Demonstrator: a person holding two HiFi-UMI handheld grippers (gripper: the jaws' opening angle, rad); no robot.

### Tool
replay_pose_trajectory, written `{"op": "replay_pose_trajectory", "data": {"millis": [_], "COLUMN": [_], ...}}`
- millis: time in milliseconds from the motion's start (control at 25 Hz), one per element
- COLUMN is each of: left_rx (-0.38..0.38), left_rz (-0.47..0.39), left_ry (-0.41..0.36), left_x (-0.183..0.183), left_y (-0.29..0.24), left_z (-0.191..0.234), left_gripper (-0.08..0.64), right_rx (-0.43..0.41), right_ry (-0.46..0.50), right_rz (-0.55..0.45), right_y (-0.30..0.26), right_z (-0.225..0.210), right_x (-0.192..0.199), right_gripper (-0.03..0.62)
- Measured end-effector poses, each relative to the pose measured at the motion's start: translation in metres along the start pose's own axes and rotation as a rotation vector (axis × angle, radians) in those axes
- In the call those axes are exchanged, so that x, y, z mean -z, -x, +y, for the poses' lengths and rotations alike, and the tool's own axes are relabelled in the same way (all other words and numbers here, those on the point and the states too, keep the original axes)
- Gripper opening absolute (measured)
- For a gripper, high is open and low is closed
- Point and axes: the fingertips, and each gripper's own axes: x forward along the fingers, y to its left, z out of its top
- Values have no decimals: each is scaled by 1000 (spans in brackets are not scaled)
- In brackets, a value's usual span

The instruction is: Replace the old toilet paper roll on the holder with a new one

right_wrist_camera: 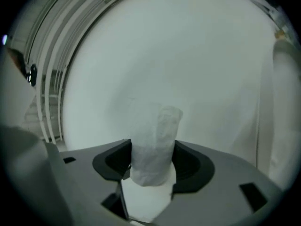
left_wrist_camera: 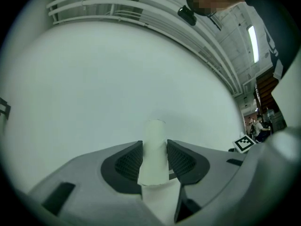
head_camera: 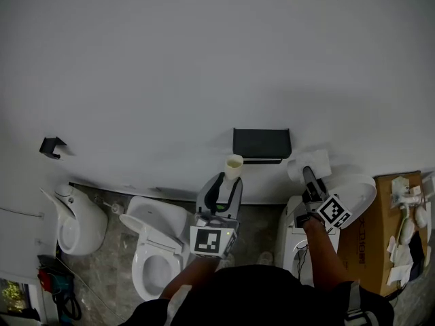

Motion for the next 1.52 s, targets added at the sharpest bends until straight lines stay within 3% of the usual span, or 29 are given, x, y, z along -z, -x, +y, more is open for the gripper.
{"op": "replay_pose_trajectory", "data": {"millis": [200,360,520,920,1520], "left_rx": [-47,-63,-91,-149,-211], "left_rz": [3,15,24,45,67], "left_ry": [13,2,8,-11,-28], "left_x": [0,2,3,7,2], "left_y": [10,17,24,50,88], "left_z": [14,18,24,45,81], "left_gripper": [158,160,160,159,159], "right_rx": [15,-1,-8,-53,-74], "right_ry": [-223,-456,-577,-610,-652], "right_rz": [-51,-92,-104,-91,-19], "right_y": [-8,-15,-22,-39,-72], "right_z": [-18,-27,-30,-6,43], "right_x": [1,10,20,42,112], "right_gripper": [256,256,256,258,258]}}
